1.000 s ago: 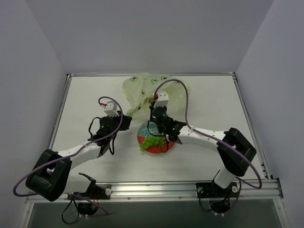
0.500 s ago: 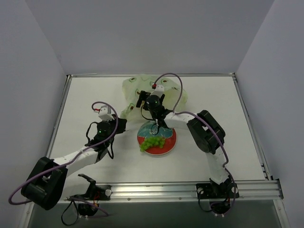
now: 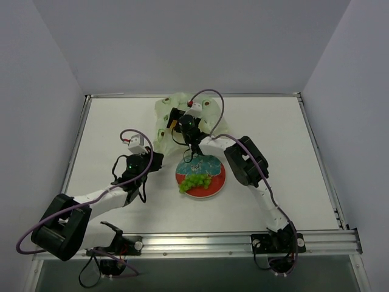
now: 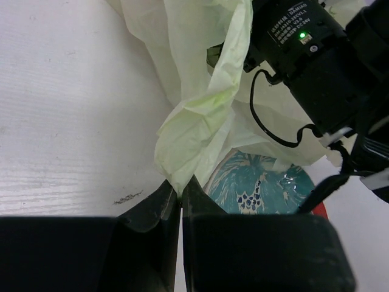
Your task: Take the fake fruits out of the plastic bag
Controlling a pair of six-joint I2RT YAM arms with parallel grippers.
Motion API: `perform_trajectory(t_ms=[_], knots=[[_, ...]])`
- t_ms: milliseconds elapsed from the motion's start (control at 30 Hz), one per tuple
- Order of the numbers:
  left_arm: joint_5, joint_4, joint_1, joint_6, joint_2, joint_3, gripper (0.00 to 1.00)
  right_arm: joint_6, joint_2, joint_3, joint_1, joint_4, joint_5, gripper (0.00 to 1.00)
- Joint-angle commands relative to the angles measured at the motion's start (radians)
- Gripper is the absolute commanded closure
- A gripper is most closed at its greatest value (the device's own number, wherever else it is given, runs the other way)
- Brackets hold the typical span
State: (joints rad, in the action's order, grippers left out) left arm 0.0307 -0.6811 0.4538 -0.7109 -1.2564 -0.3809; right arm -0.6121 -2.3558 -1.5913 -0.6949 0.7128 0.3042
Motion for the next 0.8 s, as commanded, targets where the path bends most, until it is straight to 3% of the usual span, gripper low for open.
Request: perform_trajectory(t_ms=[0, 167, 200, 233, 267, 333, 367, 467, 767], knots=[[-0.006, -0.046, -0.004, -0.005, 0.011, -0.044, 0.98, 0.014, -0.049, -0.119, 0.018, -0.016, 0.018, 0.00], [-0.011, -0.052, -0.004, -0.007, 0.000, -0.047, 0.98, 0.026, -0.120, -0.193, 0.037, -0.015, -0.014, 0.00], [-0.011, -0.054, -0.006, -0.007, -0.003, -0.046, 0.98, 0.034, -0.123, -0.191, 0.040, 0.003, -0.026, 0.05], [-0.011, -0.054, -0.004, -0.007, -0.005, -0.047, 0.98, 0.038, -0.122, -0.187, 0.043, 0.019, -0.052, 0.12], [-0.011, -0.055, -0.004, -0.007, -0.005, -0.047, 0.98, 0.043, -0.111, -0.171, 0.046, 0.031, -0.057, 0.30], [-0.011, -0.055, -0.004, -0.006, -0.005, -0.049, 0.98, 0.052, -0.088, -0.139, 0.046, 0.079, -0.079, 0.44], [-0.011, -0.054, -0.004, -0.004, -0.005, -0.049, 0.97, 0.061, -0.056, -0.119, 0.046, 0.115, -0.086, 0.56], [-0.008, -0.051, -0.004, 0.001, -0.001, -0.052, 0.98, 0.074, 0.031, -0.027, 0.046, 0.158, -0.103, 0.67], [-0.018, -0.041, -0.006, 0.018, 0.015, -0.056, 0.98, 0.095, 0.366, 0.356, 0.023, 0.250, -0.134, 0.71]])
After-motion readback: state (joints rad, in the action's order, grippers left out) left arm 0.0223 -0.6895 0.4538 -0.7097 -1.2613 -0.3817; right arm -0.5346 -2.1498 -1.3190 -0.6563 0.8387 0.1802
